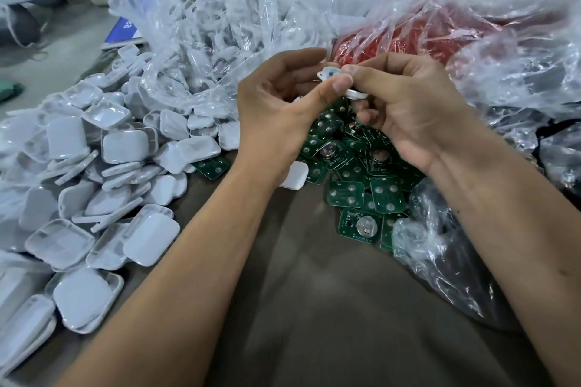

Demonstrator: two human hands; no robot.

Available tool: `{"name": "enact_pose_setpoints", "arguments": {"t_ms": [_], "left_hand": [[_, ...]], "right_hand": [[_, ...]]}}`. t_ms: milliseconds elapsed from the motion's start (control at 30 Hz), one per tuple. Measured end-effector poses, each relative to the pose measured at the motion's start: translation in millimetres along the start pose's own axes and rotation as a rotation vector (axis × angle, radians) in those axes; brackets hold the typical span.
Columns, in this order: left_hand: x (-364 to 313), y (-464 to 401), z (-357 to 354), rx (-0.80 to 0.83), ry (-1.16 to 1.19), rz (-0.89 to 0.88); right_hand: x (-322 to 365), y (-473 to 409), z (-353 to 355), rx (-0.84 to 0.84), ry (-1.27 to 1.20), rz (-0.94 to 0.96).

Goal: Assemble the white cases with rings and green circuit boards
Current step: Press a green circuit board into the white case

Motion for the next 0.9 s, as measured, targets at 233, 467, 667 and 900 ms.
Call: {"name": "enact_pose_setpoints", "arguments": {"t_ms": [233, 467, 667, 900], "left_hand": [[-1.8, 3.1, -12.9, -0.125, 0.445, 0.346], [-4.5, 8.2, -1.1, -0.065, 0.757, 0.547], [-2.0, 8.2, -1.9, 0.109, 0.77, 0.535], [1.1, 4.2, -5.0, 0.161, 0.688, 0.53]], "right_hand": [[-4.1, 1.6, -12.7, -0.058, -0.06, 0.042], [-2.2, 7.8, -19.2, -0.074, -0.082, 0.104], [6.3, 15.7, -18.6, -0.057, -0.142, 0.162], [4.5, 12.4, -14.8, -0.123, 0.126, 0.246]]}}
Point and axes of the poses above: each hand's wrist, its own y-axis away from the middle knuckle, its own z-axis out of the back of the hand, x = y × z, the point moved 1 cm from there along -y, towards the middle knuckle, and after that the axes turned 6 degrees about y, right-handed, at the moved point
